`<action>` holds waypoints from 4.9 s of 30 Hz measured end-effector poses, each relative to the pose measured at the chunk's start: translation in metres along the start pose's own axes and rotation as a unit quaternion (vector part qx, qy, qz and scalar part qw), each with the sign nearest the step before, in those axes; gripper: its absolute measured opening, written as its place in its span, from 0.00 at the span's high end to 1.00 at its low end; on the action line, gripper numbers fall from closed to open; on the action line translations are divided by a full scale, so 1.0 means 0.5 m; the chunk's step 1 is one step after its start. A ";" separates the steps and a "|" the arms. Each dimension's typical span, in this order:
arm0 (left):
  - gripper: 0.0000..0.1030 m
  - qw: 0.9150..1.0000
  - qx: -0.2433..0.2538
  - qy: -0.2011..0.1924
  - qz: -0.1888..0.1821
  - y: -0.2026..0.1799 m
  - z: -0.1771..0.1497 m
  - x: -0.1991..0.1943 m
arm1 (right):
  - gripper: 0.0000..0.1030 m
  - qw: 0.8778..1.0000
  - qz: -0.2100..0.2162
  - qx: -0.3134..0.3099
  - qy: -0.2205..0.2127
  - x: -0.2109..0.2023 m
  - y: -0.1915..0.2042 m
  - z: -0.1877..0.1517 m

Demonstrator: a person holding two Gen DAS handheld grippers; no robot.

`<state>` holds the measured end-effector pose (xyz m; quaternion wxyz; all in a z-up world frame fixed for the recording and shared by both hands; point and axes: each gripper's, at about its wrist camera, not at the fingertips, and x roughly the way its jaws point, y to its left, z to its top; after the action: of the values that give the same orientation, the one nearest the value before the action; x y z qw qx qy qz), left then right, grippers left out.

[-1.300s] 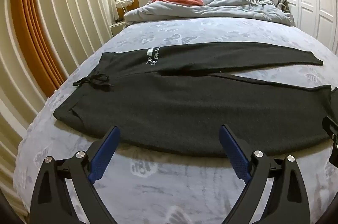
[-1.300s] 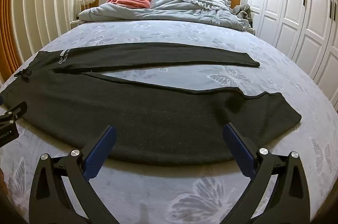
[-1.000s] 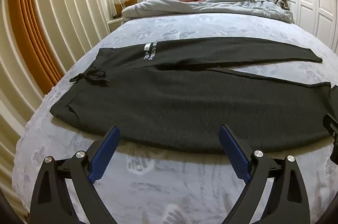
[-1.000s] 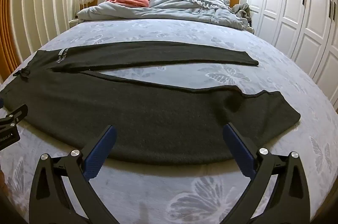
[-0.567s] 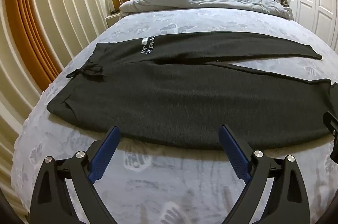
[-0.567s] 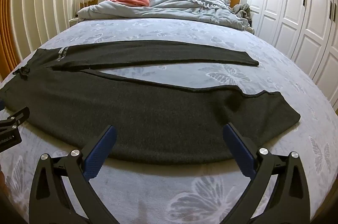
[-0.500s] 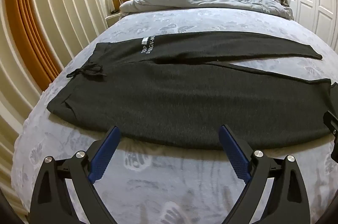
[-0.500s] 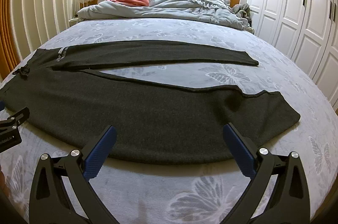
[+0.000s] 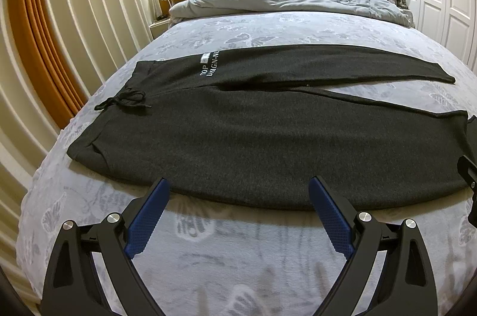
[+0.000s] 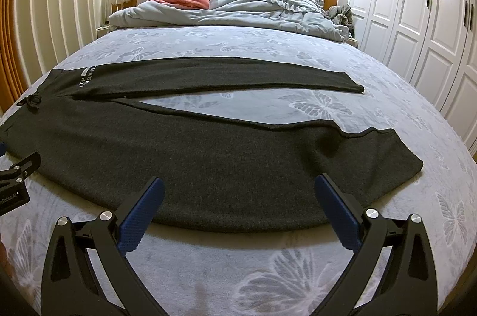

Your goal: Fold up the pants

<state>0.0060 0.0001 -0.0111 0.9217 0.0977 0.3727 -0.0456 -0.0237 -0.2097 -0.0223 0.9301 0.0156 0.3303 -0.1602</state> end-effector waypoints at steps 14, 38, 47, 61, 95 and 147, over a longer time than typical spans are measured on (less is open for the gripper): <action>0.10 1.000 0.001 0.000 0.002 0.000 0.001 -0.001 | 0.04 1.000 -0.001 0.000 0.000 0.000 0.001 0.000; 0.10 1.000 0.003 0.002 0.002 -0.002 0.002 -0.003 | 0.04 1.000 -0.001 0.000 0.001 0.001 0.000 -0.001; 0.10 1.000 0.002 0.002 0.003 -0.003 0.002 -0.003 | 0.04 1.000 -0.002 0.000 0.001 0.006 -0.006 -0.004; 0.10 1.000 -0.002 0.006 -0.007 0.001 0.005 -0.001 | 0.04 1.000 -0.005 -0.005 -0.002 0.006 -0.010 -0.004; 0.69 0.960 -0.244 0.120 0.061 0.509 0.441 0.661 | 0.86 0.975 -0.104 0.159 0.116 0.737 -0.502 0.418; 0.08 0.830 -0.515 0.117 -0.181 0.625 -0.033 0.116 | 0.27 0.989 0.048 0.136 -0.032 0.034 -0.331 0.039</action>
<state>0.0854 0.3080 -0.0176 0.7633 -0.4558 0.4579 -0.0014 -0.0502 -0.3744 -0.0049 0.9362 0.1521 0.2741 -0.1592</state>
